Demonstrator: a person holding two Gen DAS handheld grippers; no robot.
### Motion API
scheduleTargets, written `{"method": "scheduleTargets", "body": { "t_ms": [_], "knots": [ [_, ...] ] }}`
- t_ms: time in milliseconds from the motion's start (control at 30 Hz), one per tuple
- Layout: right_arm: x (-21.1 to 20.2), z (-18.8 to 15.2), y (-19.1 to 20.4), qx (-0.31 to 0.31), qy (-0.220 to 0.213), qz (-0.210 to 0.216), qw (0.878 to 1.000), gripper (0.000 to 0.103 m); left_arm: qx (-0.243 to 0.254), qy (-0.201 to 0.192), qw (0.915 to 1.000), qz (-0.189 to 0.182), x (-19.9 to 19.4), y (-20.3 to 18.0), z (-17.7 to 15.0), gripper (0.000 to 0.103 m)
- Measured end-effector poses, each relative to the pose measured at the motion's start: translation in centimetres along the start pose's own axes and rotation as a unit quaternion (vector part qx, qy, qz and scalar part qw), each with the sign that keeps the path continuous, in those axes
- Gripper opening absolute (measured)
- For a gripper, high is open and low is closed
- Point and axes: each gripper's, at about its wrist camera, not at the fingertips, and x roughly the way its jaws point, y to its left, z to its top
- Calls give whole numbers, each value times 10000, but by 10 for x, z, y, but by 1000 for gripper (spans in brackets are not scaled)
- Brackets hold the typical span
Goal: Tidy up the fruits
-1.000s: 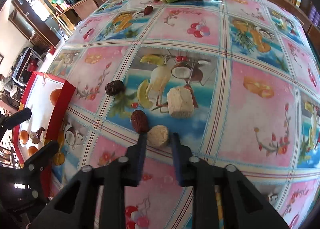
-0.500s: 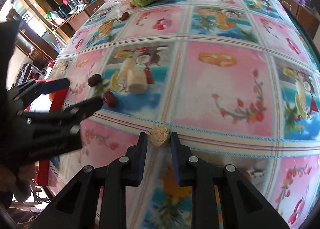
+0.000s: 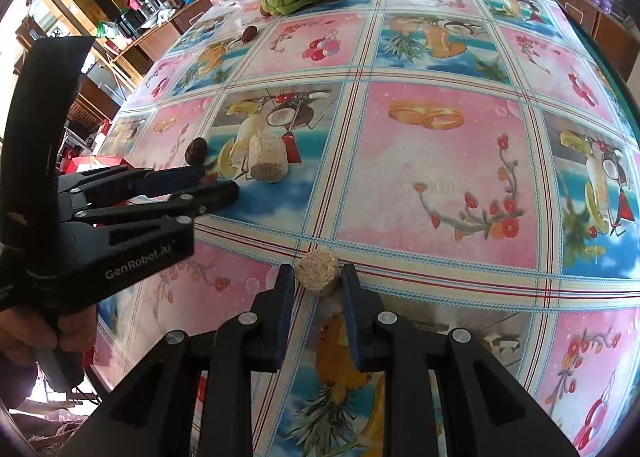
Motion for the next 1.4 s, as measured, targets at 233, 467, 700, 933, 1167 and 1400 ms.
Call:
{"method": "scheduleTargets", "body": {
  "t_ms": [233, 467, 700, 933, 1167, 1400],
  "knots": [
    [2, 1, 4, 8, 29, -109, 9999, 23, -142, 62, 9997, -175, -9, 9, -17, 31],
    [5, 2, 12, 94, 111, -146, 9998, 22, -360, -3, 9988, -318, -33, 19, -42, 31],
    [13, 1, 42, -68, 270, -40, 9996, 22, -389, -92, 9989, -251, -59, 22, -67, 31],
    [13, 5, 82, -457, 152, 84, 9988, 22, -435, -344, 9985, 13, -91, 34, -89, 31],
    [25, 6, 130, -921, 210, 234, 9953, 22, -745, -496, 9950, 453, -117, 72, -115, 31],
    [32, 8, 186, -1473, 134, 454, 9880, 22, -1259, -595, 9863, 884, -140, 117, -143, 31]
  ]
}}
